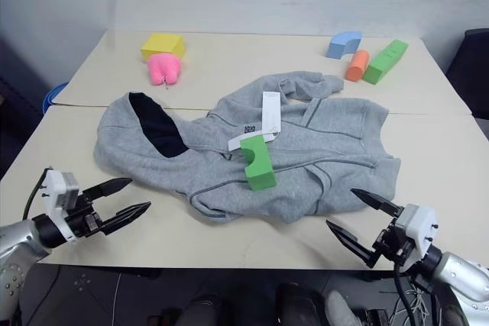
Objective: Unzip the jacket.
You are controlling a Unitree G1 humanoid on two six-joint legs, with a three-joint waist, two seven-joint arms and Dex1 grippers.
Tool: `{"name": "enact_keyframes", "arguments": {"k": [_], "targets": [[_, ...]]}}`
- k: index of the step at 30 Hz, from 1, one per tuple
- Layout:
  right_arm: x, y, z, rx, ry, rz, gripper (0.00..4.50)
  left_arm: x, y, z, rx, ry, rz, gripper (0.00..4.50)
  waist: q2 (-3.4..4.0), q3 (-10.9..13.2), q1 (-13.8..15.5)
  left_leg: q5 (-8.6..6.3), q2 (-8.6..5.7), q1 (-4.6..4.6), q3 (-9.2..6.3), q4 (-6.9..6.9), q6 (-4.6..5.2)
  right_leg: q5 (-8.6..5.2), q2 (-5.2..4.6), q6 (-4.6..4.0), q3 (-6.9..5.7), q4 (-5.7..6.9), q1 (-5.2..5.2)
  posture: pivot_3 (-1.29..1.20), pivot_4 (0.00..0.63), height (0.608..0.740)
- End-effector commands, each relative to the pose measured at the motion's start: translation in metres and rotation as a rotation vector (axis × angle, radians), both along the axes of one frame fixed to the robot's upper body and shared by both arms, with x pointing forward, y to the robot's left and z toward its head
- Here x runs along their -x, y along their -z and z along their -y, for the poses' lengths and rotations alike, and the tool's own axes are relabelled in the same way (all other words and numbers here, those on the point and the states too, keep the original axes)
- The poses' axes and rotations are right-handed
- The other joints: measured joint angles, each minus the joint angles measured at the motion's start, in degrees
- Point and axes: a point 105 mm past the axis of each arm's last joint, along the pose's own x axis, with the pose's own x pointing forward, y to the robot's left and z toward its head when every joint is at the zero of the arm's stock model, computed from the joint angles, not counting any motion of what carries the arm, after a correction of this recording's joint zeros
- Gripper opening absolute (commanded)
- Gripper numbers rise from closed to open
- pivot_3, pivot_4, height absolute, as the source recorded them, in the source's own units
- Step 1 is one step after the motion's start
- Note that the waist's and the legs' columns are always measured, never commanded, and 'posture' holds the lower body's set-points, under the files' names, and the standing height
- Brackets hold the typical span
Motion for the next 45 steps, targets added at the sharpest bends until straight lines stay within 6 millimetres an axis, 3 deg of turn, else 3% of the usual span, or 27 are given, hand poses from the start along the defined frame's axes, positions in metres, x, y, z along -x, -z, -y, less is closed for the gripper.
{"name": "enact_keyframes", "arguments": {"k": [1, 3, 5, 9, 11, 14, 18, 24, 27, 30, 38, 41, 42, 45], "targets": [[0.0, -0.028, -0.007, -0.017, -0.035, 0.063, 4.5, -0.002, -0.029, 0.011, 0.023, 0.044, 0.112, 4.48, 0.0, 0.0, 0.0, 0.0, 0.0, 0.0, 0.01, 0.0, 0.0, 0.0, 0.0, 0.0, 0.0, 0.01, -0.01, 0.0, 0.15, 0.74], [-0.002, -0.036, -0.013, -0.018, -0.058, 0.071, 4.5, -0.002, -0.032, 0.016, 0.032, 0.072, 0.112, 4.48, 0.0, 0.0, 0.0, 0.01, 0.0, 0.0, -0.01, 0.01, -0.01, 0.0, 0.0, 0.0, 0.0, 0.02, 0.0, 0.0, 0.15, 0.74], [-0.012, -0.045, -0.039, 0.06, -0.149, 0.055, 4.5, -0.001, -0.034, 0.027, 0.075, 0.135, 0.06, 4.48, 0.01, 0.0, -0.2, 0.01, 0.0, 0.0, 0.0, 0.01, -0.01, 0.0, 0.02, 0.0, 0.0, 0.02, 0.0, 0.0, 0.15, 0.74], [-0.053, -0.083, -0.079, -0.077, -0.121, -0.017, 4.5, -0.006, -0.041, 0.044, 0.084, 0.209, 0.077, 4.48, 0.01, 0.0, -0.8, 0.09, 0.05, -0.01, 0.06, 0.09, -0.09, 0.0, 0.04, 0.0, 0.05, 0.07, -0.07, 0.0, 0.15, 0.74], [-0.07, -0.091, -0.094, -0.075, -0.093, -0.097, 4.5, -0.007, -0.041, 0.05, 0.082, 0.242, 0.077, 4.48, 0.02, 0.0, -0.9, 0.13, 0.05, -0.04, 0.02, 0.08, -0.17, -0.02, 0.05, -0.04, 0.02, 0.14, -0.14, 0.0, 0.15, 0.74], [-0.095, -0.079, -0.101, 0.129, 0.027, -0.28, 4.5, -0.009, -0.035, 0.053, 0.073, 0.267, 0.073, 4.48, 0.05, 0.0, -0.9, 0.14, 0.04, -0.23, -0.04, 0.01, -0.19, -0.06, 0.05, -0.12, -0.08, 0.19, -0.3, 0.0, 0.15, 0.74], [-0.118, -0.086, -0.118, 0.101, 0.067, -0.446, 4.5, -0.01, -0.027, 0.055, 0.072, 0.274, 0.072, 4.48, 0.03, 0.0, -1.2, 0.12, -0.01, -0.82, -0.29, 0.15, -0.1, -0.05, 0.04, -0.09, -0.39, 0.2, -0.52, 0.0, 0.15, 0.74], [-0.121, -0.066, -0.131, 0.17, 0.07, -0.681, 4.5, -0.006, -0.018, 0.06, 0.073, 0.282, 0.078, 4.48, 0.02, 0.0, -1.5, 0.18, -0.22, -1.37, -0.36, 0.18, 0.01, -0.03, 0.21, -0.05, -0.64, 0.46, -1.05, 0.0, 0.15, 0.74], [-0.118, -0.058, -0.141, 0.214, 0.039, -0.715, 4.5, -0.006, -0.017, 0.059, 0.074, 0.274, 0.085, 4.48, 0.02, 0.0, -1.5, 0.21, -0.27, -1.37, -0.28, 0.19, 0.07, -0.01, 0.2, -0.03, -0.8, 0.47, -1.05, 0.0, 0.15, 0.74], [-0.114, -0.044, -0.138, 0.3, 0.043, -0.742, 4.5, -0.006, -0.016, 0.06, 0.076, 0.27, 0.091, 4.48, 0.02, 0.0, -1.5, 0.26, -0.27, -1.35, -0.27, 0.24, 0.07, 0.01, 0.18, 0.01, -0.83, 0.53, -1.04, 0.0, 0.15, 0.74], [-0.108, -0.044, -0.126, 0.279, 0.022, -0.759, 2.01, -0.001, -0.012, 0.064, 0.085, 0.267, 0.093, 4.5, 0.0, 0.0, -1.5, 0.34, -0.24, -1.32, -0.28, 0.27, 0.05, 0.04, 0.16, 0.07, -0.53, 0.54, -1.01, 0.0, 0.15, 0.74], [-0.1, -0.067, -0.128, 0.111, -0.086, -0.723, 1.09, 0.0, -0.011, 0.064, 0.086, 0.267, 0.092, 4.5, -0.02, 0.0, -1.4, 0.34, -0.25, -1.33, -0.29, 0.27, 0.05, 0.04, 0.15, 0.07, -0.49, 0.53, -1.0, 0.0, 0.15, 0.74], [-0.096, -0.075, -0.125, 0.061, -0.127, -0.713, 0.87, 0.0, -0.011, 0.064, 0.088, 0.267, 0.092, 4.5, -0.02, 0.0, -1.4, 0.34, -0.25, -1.34, -0.3, 0.27, 0.05, 0.04, 0.15, 0.07, -0.49, 0.52, -1.0, 0.0, 0.15, 0.74], [-0.093, -0.098, -0.101, -0.102, -0.143, -0.654, 0.87, -0.001, -0.014, 0.064, 0.107, 0.268, 0.098, 4.5, -0.02, 0.0, -1.4, 0.34, -0.24, -1.35, -0.29, 0.25, 0.05, 0.04, 0.16, 0.08, -0.47, 0.51, -1.01, 0.0, 0.15, 0.74]]}}
